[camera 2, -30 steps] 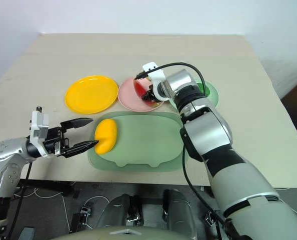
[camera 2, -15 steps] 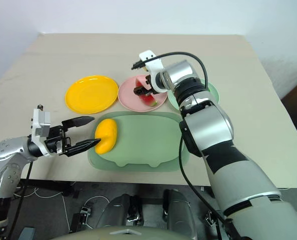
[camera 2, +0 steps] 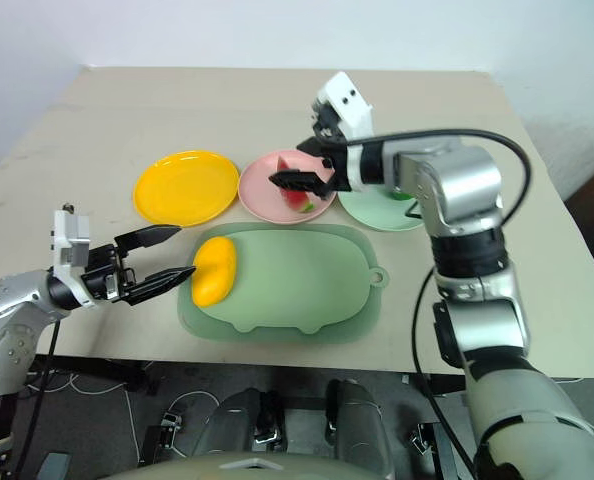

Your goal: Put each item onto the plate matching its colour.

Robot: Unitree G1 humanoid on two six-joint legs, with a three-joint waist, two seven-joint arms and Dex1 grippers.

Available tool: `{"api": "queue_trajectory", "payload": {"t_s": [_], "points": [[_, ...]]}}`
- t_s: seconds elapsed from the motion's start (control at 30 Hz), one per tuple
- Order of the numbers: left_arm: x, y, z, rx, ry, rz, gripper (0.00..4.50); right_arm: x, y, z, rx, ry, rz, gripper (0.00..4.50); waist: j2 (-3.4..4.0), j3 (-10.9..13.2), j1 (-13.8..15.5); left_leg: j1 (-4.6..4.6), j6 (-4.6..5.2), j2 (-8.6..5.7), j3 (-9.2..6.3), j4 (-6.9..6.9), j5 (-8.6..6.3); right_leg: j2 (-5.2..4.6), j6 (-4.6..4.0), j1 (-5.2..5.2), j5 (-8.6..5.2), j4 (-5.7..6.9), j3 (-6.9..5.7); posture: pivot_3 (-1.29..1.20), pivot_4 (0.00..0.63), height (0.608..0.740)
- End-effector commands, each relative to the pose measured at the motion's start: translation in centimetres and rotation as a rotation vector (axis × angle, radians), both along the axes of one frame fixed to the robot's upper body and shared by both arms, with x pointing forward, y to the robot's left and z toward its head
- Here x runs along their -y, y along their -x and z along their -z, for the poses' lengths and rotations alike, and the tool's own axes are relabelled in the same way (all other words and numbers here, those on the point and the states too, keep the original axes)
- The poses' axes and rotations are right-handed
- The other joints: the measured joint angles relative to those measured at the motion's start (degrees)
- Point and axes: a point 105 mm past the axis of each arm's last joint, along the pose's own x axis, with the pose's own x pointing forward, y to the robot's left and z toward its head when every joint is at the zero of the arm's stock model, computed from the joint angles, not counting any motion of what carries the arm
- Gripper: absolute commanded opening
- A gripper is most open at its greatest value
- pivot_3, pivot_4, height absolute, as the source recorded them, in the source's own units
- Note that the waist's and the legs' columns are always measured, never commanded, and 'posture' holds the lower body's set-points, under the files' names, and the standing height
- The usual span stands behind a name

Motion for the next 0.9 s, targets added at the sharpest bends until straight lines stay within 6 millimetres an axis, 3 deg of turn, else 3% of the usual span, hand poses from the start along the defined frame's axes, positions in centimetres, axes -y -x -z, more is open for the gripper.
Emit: {"api": "queue_trajectory", "payload": {"t_s": [0.03, 0.2, 0.37, 0.67, 0.9], "points": [[-0.4, 0.2, -0.7, 0.019, -0.009, -0.034, 4.50, 0.7, 3.0, -1.4, 0.079, -0.036, -0.097, 4.49, 0.00, 0.00, -0.03, 0.00, 0.00, 0.00, 0.00, -0.01, 0.00, 0.00, 0.00, 0.00, 0.00, -0.01, 0.00, 0.00, 0.150, 0.696], [-0.5, 0.0, -0.4, 0.007, -0.044, -0.102, 4.50, 2.6, 5.6, -0.3, 0.080, -0.041, -0.156, 4.49, -0.03, 0.02, 0.18, 0.02, 0.01, 0.01, 0.00, -0.01, 0.00, 0.00, 0.00, 0.01, 0.00, -0.02, 0.00, 0.00, 0.150, 0.696], [-0.5, -1.0, 1.4, -0.064, -0.171, -0.195, 4.50, 4.1, 6.8, 1.3, 0.015, -0.021, -0.183, 4.49, -0.02, 0.03, 1.38, 0.03, 0.04, 0.00, -0.01, 0.00, -0.02, -0.01, 0.00, 0.04, 0.00, -0.12, 0.00, 0.00, 0.150, 0.696], [1.0, -0.8, 2.2, -0.147, -0.183, -0.247, 4.50, 4.8, 7.4, 3.0, 0.044, 0.009, -0.202, 4.49, -0.06, 0.05, 1.61, 0.02, 0.06, 0.00, -0.07, -0.01, -0.04, -0.02, -0.02, 0.06, 0.00, -0.17, 0.00, 0.00, 0.150, 0.696], [3.2, -0.6, 2.3, -0.229, -0.150, -0.261, 4.50, 3.9, 7.1, 3.3, 0.053, -0.027, -0.187, 4.49, -0.06, 0.05, 1.63, 0.09, 0.05, 0.00, -0.08, 0.02, -0.03, -0.02, -0.01, 0.15, 0.00, -0.15, 0.00, 0.00, 0.150, 0.696]]}}
